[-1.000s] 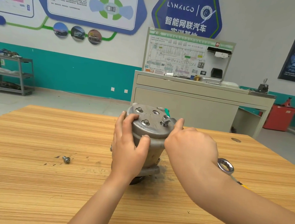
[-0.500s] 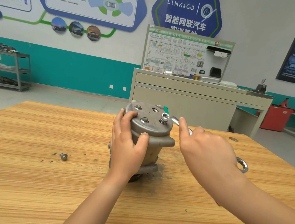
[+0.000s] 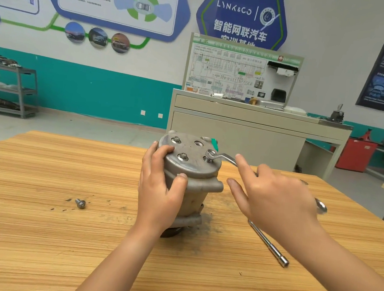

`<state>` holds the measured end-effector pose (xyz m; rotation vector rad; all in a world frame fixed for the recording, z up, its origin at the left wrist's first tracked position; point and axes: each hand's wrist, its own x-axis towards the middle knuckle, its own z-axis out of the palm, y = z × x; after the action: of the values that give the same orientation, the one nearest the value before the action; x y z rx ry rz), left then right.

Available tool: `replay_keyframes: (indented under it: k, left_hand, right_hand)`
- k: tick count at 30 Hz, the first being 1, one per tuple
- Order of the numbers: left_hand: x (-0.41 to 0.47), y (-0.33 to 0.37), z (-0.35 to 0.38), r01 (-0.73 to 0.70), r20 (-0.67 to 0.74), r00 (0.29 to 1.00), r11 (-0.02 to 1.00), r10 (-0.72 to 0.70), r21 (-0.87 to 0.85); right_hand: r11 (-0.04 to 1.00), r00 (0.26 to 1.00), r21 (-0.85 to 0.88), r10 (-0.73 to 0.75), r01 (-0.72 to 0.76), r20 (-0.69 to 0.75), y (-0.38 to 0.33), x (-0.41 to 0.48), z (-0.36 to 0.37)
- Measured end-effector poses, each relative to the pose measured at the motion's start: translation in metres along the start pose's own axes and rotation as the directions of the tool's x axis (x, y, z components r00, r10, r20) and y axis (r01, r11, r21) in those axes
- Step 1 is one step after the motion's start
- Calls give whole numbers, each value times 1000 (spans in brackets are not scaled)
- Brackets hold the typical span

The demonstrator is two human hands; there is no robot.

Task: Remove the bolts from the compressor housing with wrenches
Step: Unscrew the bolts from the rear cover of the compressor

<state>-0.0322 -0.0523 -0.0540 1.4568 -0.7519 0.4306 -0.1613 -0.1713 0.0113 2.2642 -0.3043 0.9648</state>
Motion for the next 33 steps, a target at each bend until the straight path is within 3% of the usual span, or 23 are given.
replay_keyframes:
  k: [5,9,14,16,18,20,22,24,26,28,31,33]
  left_hand:
    - [5,-6,-7,-6,39,999,999,8,-37]
    - [9,-7,-8,0,66,998,999,2,-37]
    - [9,-7,-2,-1,65,998,1000,1,6]
    - [6,-6,-3,8,56,998,1000,-9,12]
    - [3,-5,-5,19,43,999,1000,-20,12]
    - [1,-4,-6,22,22,1000,1000,-22,8]
    - [-2,-2,-6,21,12,1000,1000,-21,6]
    - [-4,1,-5,34,2,999,999,-34,10]
    - [-6,2,-2,48,-21,999,999,-48,26]
    - [-7,3,1,59,-50,997,997,-57,39]
    - [-8,5,3,65,-64,996,997,-63,39]
    - [-7,5,4,71,-62,996,996,-68,47]
  right_hand:
    - [950,943,282,-35,134,-331,24,15,54]
    - [944,935,304,-14,130,-355,23,56,87]
    - [896,920,330,-175,297,-350,-4,110,89]
    - [873,932,403,-137,274,-336,-11,115,87]
    - [719,958,693,154,59,-241,-11,115,79]
    - [409,886,898,462,-163,-50,-5,115,63]
    - [272,830,941,557,-203,18,6,105,49]
    - [352,892,911,450,-216,38,16,83,32]
    - [614,965,760,253,-214,67,22,53,24]
    - [814,982,552,121,-183,148,23,26,18]
    - [873,959,440,96,-210,267,17,5,10]
    - [894,959,399,101,-204,265,14,3,10]
